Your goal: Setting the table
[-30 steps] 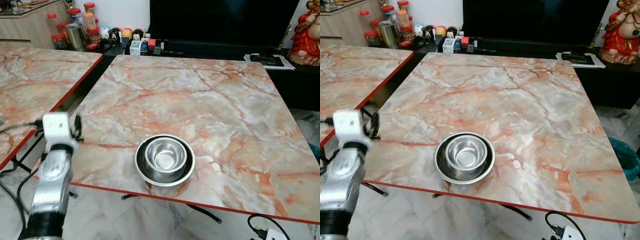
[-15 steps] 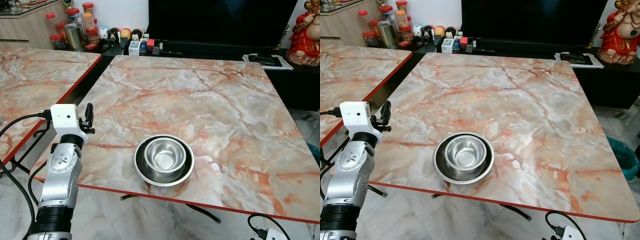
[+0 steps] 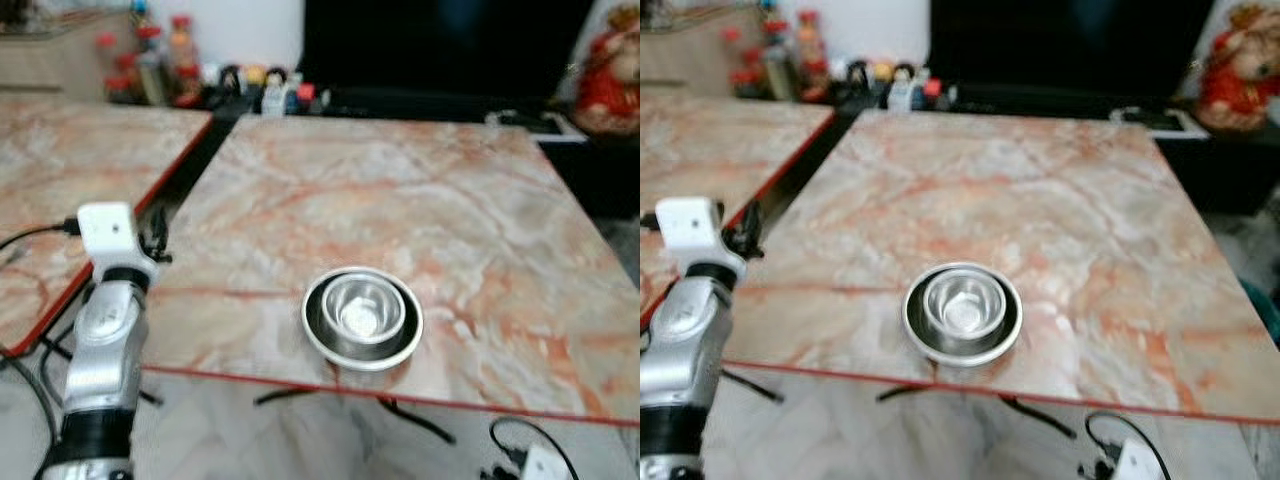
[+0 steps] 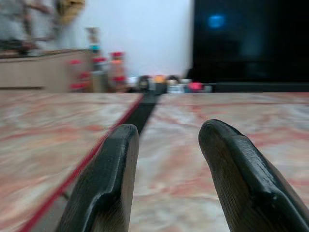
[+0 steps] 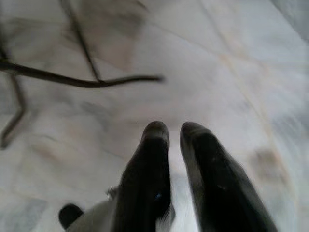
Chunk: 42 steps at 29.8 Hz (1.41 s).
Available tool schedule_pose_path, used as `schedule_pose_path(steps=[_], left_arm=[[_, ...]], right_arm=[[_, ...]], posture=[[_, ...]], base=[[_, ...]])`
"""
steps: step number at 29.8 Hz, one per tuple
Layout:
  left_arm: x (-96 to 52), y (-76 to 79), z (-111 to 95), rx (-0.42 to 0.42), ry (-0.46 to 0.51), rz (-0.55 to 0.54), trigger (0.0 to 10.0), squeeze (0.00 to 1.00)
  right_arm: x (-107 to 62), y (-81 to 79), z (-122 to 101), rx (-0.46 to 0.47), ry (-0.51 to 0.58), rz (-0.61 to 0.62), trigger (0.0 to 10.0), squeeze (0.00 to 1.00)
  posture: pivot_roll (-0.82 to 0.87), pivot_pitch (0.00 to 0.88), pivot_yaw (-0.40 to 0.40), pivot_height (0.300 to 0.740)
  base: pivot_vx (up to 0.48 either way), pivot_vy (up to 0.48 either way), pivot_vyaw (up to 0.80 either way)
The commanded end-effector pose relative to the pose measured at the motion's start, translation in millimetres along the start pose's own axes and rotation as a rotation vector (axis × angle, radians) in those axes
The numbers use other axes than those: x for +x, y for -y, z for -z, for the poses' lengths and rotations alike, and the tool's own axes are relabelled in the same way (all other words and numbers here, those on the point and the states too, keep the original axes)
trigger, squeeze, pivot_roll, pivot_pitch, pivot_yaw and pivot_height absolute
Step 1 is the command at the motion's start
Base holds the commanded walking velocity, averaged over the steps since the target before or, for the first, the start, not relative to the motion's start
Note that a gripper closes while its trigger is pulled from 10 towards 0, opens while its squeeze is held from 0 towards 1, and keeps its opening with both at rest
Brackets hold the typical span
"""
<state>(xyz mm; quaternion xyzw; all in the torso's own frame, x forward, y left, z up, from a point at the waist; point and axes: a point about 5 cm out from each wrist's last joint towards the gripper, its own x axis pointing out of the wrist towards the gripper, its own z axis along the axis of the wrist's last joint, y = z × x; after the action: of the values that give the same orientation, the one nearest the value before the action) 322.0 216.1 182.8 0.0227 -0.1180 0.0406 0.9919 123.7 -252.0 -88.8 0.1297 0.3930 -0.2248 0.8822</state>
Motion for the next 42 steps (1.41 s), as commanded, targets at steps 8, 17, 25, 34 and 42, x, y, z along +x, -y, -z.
schedule_pose_path(steps=[8, 17, 25, 34, 42], left_arm=[[2.1, -0.9, -3, 0.007, -0.003, 0.007, 10.0, 0.0], [2.8, 2.2, -6, 0.009, 0.005, 0.022, 10.0, 0.0], [1.7, 5.5, -5, 0.029, -0.012, 0.055, 10.0, 0.0], [-1.1, 5.6, 6, 0.017, -0.091, 0.102, 10.0, 0.0], [0.6, 9.6, 3, -0.01, -0.099, 0.149, 10.0, 0.0]], right_arm=[[2.5, -3.7, -7, 0.005, 0.018, -0.002, 10.0, 0.0], [2.2, -3.1, -6, 0.0, 0.016, -0.004, 10.0, 0.0], [2.6, -3.4, -7, 0.002, 0.017, -0.007, 10.0, 0.0], [2.6, -3.8, -6, 0.004, 0.015, -0.005, 10.0, 0.0], [2.6, -3.8, -6, 0.005, 0.016, -0.006, 10.0, 0.0]], posture=[[0.05, 0.0, -0.009, 0.74], [0.06, 0.0, -0.011, 0.74], [0.06, 0.0, -0.011, 0.74], [0.06, 0.002, -0.009, 0.74], [0.07, 0.001, -0.01, 0.74]], base=[[0.0, 0.439, 0.0], [0.0, 0.44, 0.0], [0.0, 0.164, 0.0], [0.0, 0.0, 0.0], [0.0, 0.0, 0.0]])
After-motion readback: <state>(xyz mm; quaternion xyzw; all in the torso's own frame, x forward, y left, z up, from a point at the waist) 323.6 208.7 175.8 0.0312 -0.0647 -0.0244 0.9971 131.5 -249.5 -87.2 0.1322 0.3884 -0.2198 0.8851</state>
